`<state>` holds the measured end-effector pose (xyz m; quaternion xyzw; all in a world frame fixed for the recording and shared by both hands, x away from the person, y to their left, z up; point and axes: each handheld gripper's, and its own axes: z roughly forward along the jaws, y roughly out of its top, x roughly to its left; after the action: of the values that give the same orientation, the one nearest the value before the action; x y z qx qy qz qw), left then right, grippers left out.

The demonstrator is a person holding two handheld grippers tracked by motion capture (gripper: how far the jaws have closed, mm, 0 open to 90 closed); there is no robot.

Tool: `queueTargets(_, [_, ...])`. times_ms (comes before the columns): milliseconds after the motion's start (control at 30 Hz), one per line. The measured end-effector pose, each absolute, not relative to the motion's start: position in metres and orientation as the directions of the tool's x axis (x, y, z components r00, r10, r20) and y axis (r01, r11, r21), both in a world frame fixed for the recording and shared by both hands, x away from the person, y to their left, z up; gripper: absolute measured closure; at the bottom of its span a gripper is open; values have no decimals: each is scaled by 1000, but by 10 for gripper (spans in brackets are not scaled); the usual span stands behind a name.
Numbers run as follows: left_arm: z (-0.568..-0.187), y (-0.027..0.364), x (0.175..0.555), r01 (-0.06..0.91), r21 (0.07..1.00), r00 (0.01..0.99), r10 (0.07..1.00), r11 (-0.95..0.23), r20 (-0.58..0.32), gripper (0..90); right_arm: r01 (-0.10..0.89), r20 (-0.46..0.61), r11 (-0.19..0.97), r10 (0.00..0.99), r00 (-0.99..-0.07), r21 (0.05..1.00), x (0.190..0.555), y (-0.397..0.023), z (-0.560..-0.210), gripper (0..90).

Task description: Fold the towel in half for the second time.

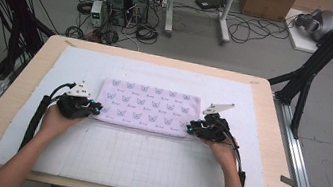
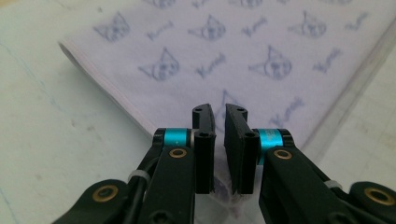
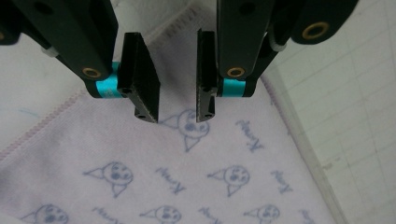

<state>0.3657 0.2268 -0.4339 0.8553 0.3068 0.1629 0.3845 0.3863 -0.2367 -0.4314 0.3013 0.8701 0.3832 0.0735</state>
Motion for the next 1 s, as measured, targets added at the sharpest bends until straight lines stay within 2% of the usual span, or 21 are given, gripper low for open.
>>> queueTargets(100, [-442,228,363,401,769,750,661,-497,36,804,459,75,558,577,-813,692,383,-233,-434,698])
queueTargets(300, [-440,230,363,409,768,745,667,-492,31,768,448,75,513,593,-802,732,375,-238,-439,699])
queueTargets(400, [-437,233,361,414,773,736,677,-480,26,734,445,77,501,596,-799,742,371,-239,-438,668])
queueTargets(633, [-432,243,353,418,831,729,681,-367,-66,660,435,119,414,601,-790,799,364,-242,-432,518])
queueTargets(733, [-429,246,347,423,843,727,679,-332,-98,572,427,129,381,604,-786,820,360,-242,-430,461])
queueTargets(867, [-426,248,336,398,864,731,676,-310,-94,470,422,127,356,620,-774,834,354,-245,-426,358])
queueTargets(1000, [-423,251,329,399,860,717,693,-319,-76,381,430,129,331,648,-751,840,348,-244,-422,190])
